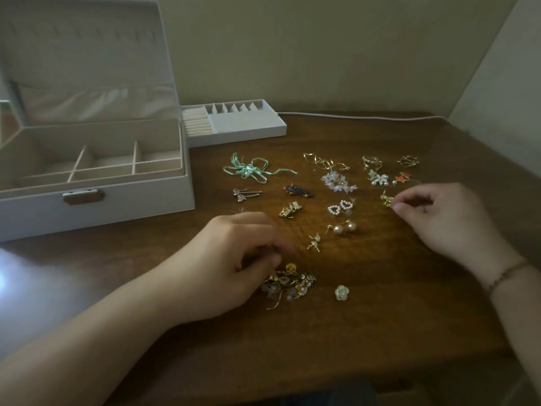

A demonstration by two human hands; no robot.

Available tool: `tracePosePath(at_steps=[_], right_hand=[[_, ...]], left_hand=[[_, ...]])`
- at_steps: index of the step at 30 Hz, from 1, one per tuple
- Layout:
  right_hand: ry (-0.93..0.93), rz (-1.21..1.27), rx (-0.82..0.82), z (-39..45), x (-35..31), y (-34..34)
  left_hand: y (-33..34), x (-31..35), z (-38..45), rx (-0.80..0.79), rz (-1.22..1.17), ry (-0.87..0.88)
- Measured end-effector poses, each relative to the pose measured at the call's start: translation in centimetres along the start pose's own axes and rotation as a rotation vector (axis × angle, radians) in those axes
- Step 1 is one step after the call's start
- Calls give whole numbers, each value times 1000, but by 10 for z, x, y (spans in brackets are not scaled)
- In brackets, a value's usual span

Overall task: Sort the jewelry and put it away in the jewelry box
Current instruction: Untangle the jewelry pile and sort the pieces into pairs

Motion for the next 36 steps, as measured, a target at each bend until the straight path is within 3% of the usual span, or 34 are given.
tracePosePath(at_steps=[9, 13, 15, 19, 22, 26, 36], right_hand=[[-75, 37, 10, -10, -7, -1], [-233, -60, 104, -19, -32, -4], [-365, -43, 32, -29, -53, -3], [-646, 32, -292, -60, -99, 12], [-756, -26, -426, -76, -116, 28], [-812, -111, -440, -81, -120, 41], [-825, 31, -350, -76, -115, 38]], left_hand=[[1, 1, -3, -166, -11, 31], [-3, -3, -5, -204, 14, 14], [-3, -4, -5, -220, 29, 15], [-4, -4, -4, -253, 20, 24], [-6, -4, -4, -265, 16, 35], [-8, -4, -6, -256, 11, 51], [-9, -6, -5, -244, 24, 35]])
Point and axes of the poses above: each hand's wrist, its own z-axis towards the middle knuckle, its own y-axis out of the palm, x = y × z, the point moved 5 cm from there along z, towards the middle knuckle, and after that the axes turned 1 degree about y, right-handed, at the moved point
